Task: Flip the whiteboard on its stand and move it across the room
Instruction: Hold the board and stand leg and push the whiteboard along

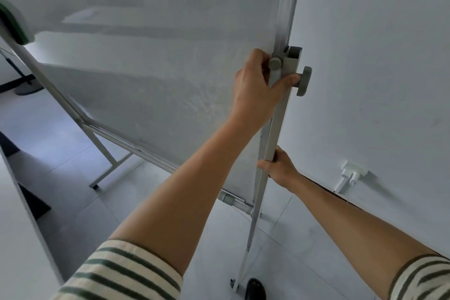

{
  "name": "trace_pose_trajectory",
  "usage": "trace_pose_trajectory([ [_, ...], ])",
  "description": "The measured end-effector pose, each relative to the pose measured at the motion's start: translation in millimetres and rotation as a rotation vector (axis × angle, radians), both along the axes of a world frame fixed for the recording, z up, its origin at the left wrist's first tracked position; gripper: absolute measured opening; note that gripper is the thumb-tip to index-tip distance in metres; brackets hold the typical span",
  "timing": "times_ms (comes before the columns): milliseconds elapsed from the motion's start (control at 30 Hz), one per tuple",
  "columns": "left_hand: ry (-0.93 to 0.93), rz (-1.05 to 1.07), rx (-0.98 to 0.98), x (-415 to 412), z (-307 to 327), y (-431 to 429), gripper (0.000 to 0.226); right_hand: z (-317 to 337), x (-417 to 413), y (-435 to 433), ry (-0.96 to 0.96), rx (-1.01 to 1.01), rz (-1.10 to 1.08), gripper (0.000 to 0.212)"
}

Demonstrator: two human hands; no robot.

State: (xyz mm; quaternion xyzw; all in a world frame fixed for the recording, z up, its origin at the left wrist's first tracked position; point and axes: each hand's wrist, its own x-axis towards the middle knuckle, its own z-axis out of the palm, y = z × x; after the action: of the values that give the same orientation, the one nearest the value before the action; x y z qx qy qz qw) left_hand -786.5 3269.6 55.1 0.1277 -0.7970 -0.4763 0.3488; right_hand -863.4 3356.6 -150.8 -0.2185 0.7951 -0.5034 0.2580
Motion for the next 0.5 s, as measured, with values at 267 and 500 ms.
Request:
trace_pose_trajectory([
  [267,-0.02,-0.077,-0.031,26.5,-0.2,112.4,0.039,-1.8,35.3,118.7,-0.032,-0.02,-0.061,0.014],
  [500,-0.008,-0.091,-0.032,48.4,0.9,201.9,0.036,1.1,58.5,208.1,-0.022,-0.026,-0.078,0.018],
])
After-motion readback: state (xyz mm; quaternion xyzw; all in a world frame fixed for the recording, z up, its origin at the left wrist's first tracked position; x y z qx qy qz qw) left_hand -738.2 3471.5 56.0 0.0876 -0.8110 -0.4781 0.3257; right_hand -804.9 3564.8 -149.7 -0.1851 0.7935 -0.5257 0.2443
